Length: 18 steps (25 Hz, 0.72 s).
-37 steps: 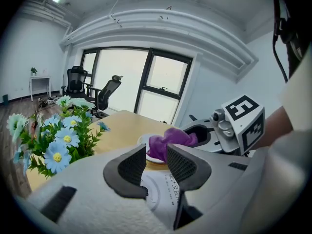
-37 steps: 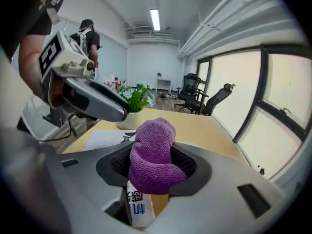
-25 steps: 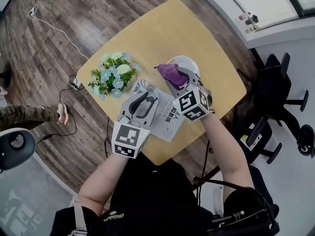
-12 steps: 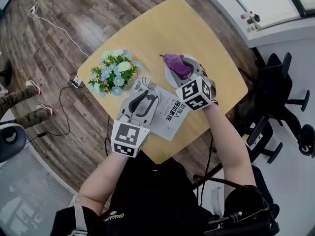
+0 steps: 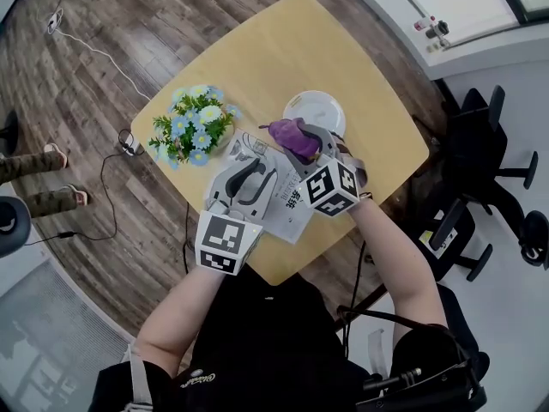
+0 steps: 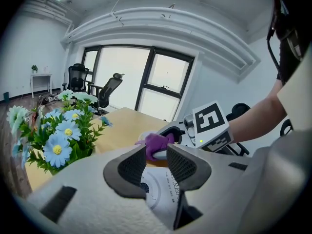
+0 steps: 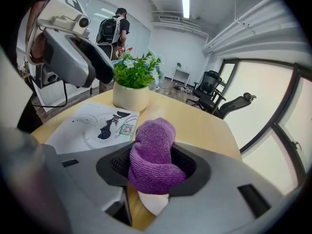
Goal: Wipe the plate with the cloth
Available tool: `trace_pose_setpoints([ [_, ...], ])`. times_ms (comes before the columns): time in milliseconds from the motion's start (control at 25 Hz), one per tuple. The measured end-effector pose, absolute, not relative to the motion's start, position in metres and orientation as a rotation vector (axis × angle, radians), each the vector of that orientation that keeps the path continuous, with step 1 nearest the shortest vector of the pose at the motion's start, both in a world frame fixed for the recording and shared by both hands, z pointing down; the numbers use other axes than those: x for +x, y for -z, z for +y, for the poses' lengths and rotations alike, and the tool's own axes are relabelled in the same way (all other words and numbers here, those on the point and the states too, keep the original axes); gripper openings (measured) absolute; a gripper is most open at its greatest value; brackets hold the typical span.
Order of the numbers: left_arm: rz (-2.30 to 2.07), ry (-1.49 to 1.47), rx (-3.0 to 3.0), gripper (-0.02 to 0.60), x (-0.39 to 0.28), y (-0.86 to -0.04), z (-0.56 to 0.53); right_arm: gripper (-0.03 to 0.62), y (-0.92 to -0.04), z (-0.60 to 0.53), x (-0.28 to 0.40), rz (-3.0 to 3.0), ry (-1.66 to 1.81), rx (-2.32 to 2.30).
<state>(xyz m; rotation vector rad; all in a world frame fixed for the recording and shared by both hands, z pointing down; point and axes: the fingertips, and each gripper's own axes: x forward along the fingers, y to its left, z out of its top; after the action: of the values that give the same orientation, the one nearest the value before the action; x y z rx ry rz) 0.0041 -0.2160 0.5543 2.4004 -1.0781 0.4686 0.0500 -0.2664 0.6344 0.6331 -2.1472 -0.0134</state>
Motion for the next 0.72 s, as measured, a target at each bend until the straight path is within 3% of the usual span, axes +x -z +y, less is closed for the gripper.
trace_pose_setpoints([
  [480,-1.103,-0.472,2.397,0.133,-0.001,-0.55,-0.213,0.179,-0.629,-0.357,0.115,-2.01,-0.023,0.909],
  [720,-1.098,-0.471,2.396,0.133,0.002,-0.551,-0.214,0.179,-0.633,-0.339,0.109,-2.037,-0.041,0.867],
])
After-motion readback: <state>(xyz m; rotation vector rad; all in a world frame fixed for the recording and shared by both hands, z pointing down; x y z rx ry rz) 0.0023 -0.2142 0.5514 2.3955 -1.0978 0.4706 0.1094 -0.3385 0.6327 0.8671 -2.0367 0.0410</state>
